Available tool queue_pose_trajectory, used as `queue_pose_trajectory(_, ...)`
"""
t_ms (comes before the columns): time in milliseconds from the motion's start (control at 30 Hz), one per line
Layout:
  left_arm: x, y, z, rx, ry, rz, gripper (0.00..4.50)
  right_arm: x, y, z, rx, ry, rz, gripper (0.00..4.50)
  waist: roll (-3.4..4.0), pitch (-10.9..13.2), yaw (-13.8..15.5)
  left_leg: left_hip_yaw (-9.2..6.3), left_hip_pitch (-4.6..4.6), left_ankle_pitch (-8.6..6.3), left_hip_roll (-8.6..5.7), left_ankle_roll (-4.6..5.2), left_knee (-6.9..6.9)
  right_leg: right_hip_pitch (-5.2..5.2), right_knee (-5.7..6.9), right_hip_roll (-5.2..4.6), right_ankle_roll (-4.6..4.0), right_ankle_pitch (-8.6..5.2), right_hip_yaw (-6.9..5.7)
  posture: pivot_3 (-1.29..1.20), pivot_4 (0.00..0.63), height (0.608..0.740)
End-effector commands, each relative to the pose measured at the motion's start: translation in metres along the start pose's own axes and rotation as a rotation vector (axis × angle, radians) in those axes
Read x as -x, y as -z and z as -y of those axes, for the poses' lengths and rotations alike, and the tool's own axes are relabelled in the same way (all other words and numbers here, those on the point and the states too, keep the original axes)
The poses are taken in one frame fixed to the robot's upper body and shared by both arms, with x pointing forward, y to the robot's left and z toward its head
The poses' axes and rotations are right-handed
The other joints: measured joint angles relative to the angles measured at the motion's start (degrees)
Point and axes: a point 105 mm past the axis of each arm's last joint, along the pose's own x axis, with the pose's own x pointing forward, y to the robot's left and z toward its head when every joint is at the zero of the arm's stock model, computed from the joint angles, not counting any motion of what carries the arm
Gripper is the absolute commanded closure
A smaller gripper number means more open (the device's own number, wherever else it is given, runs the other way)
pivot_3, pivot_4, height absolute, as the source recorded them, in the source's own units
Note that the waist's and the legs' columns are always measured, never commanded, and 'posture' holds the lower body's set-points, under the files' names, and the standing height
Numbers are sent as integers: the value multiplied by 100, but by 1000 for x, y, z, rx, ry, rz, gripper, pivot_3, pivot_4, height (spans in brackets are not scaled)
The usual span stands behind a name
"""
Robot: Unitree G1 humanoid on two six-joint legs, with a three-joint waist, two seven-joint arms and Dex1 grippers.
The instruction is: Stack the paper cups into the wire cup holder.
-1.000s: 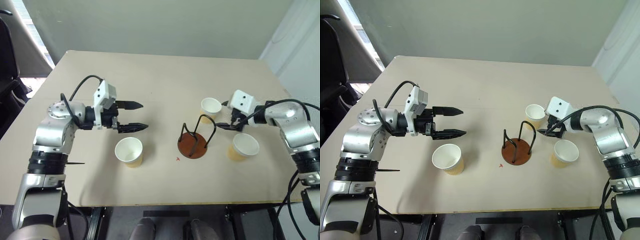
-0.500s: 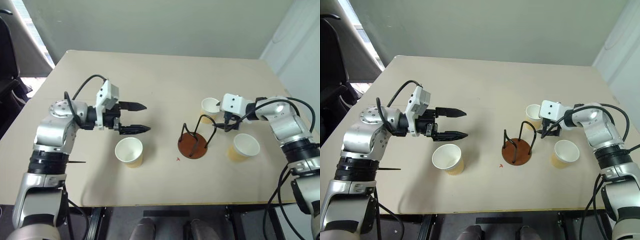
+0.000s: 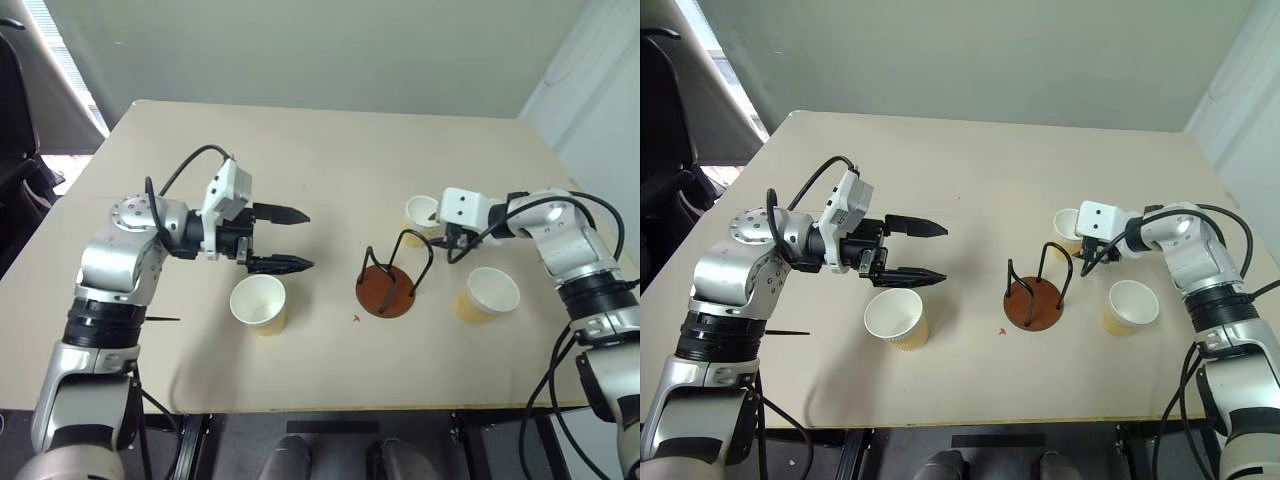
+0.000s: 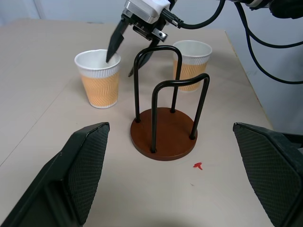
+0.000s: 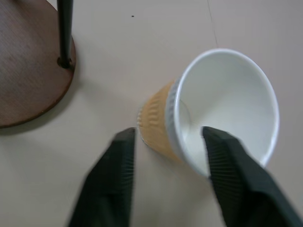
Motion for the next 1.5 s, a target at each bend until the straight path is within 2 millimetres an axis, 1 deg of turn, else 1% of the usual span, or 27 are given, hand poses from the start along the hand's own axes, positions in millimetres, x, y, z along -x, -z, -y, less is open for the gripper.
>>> queue_pose_trajectory(33, -2, -8, 2, -50, 14, 6, 0, 4, -8, 3, 28, 8, 13, 3565, 0, 0, 1, 0, 0, 0, 0, 0, 0, 0, 0, 0, 0, 0, 0, 0, 150, 740)
queue_pose_trajectory(100, -2, -7, 2, -49, 12, 5, 0, 4, -8, 1, 27, -1, 14, 4309, 0, 0, 2, 0, 0, 0, 0, 0, 0, 0, 0, 0, 0, 0, 0, 0, 150, 740)
queue_pose_trajectory(133, -1, -6, 2, -49, 11, 5, 0, 3, -8, 0, 27, -5, 14, 4454, 0, 0, 2, 0, 0, 0, 0, 0, 0, 0, 0, 0, 0, 0, 0, 0, 150, 740)
queue_pose_trajectory(300, -1, -5, 1, -47, 6, 4, 0, 4, -10, -2, 21, -18, 17, 4454, 0, 0, 1, 0, 0, 0, 0, 0, 0, 0, 0, 0, 0, 0, 0, 0, 150, 740)
queue_pose_trajectory(400, 0, -4, 1, -47, 5, 3, 0, 10, -13, -2, 14, -22, 25, 4454, 0, 0, 2, 0, 0, 0, 0, 0, 0, 0, 0, 0, 0, 0, 0, 0, 150, 740)
queue_pose_trajectory(600, 0, -2, 1, -49, 8, -1, 0, 31, -28, 4, 0, -5, 68, 4454, 0, 0, 4, 1, -4, 0, 0, 0, 1, 0, -2, 0, 0, 0, 0, 0, 150, 740)
queue_pose_trajectory(700, -1, -1, 1, -47, 12, 0, 0, 42, -37, 2, 0, 5, 87, 4454, 0, 0, 7, 1, -4, 0, 0, 0, 2, 0, -2, 0, 0, 0, 0, 0, 150, 740)
queue_pose_trajectory(867, -2, 1, 1, -47, 19, 0, 0, 52, -47, -3, 14, 13, 93, 4454, 0, 0, 2, 2, -3, 0, 0, 0, 5, 1, -2, 0, 0, 0, 0, 0, 150, 740)
queue_pose_trajectory(1000, -2, 1, 0, -49, 23, -4, 0, 62, -58, -5, 37, 18, 108, 4454, 0, 0, 2, 1, -4, 0, 0, 0, 7, 1, -2, 0, 1, 0, 0, 0, 150, 740)
queue_pose_trajectory(1233, -3, 2, -2, -52, 26, -6, 0, 84, -86, -6, 87, 18, 169, 4454, 0, 0, 1, 1, -4, 0, 0, 0, 7, 1, -4, 0, 1, 0, 0, 0, 150, 740)
queue_pose_trajectory(1400, -5, 3, -2, -54, 29, -6, 0, 95, -103, -17, 130, -32, 203, 4454, 0, 0, -1, 0, -4, 0, 0, 0, 8, 1, -5, 0, 1, 0, -1, 0, 150, 740)
queue_pose_trajectory(1500, -5, 2, -2, -54, 31, -6, 0, 98, -109, -23, 162, -58, 207, 4454, 0, 0, -3, 0, -4, 0, 0, 0, 7, 1, -7, 0, 1, 0, 0, 0, 150, 740)
